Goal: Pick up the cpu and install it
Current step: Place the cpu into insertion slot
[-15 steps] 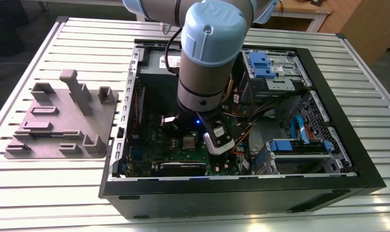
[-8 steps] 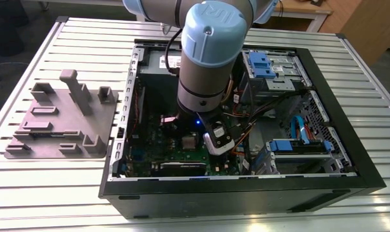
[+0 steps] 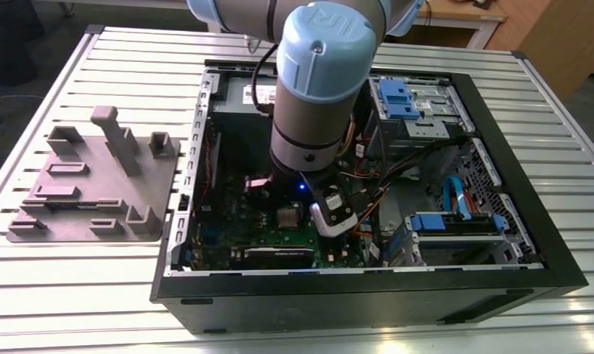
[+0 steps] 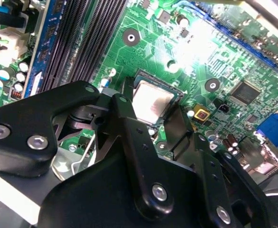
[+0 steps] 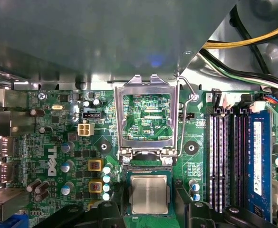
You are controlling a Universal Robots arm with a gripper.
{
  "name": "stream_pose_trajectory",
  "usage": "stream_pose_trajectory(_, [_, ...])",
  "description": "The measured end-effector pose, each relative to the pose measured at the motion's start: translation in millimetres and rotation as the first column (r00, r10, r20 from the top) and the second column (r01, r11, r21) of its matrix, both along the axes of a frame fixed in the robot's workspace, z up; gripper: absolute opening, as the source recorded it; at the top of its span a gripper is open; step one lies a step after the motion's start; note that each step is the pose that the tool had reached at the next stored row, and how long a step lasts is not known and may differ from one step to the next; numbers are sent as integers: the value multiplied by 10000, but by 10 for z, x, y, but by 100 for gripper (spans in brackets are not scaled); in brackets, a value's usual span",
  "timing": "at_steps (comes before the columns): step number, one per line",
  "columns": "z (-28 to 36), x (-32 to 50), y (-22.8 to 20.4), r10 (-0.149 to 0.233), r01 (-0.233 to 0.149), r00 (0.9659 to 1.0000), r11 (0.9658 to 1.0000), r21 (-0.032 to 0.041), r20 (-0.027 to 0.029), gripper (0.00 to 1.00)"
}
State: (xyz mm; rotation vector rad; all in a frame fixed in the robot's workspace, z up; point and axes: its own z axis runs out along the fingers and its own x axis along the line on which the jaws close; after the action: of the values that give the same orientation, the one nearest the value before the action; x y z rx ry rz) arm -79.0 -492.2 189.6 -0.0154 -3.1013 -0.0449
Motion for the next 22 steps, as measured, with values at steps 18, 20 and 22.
stream_pose_trajectory(18, [-6, 6, 2, 196, -196, 9998, 9998, 16, -1, 47])
stream_pose_trajectory(20, [26, 4, 0, 193, -193, 9998, 9998, 0, -22, 47])
stream_pose_trajectory(22, [26, 5, 0, 194, -194, 9998, 9998, 3, -23, 47])
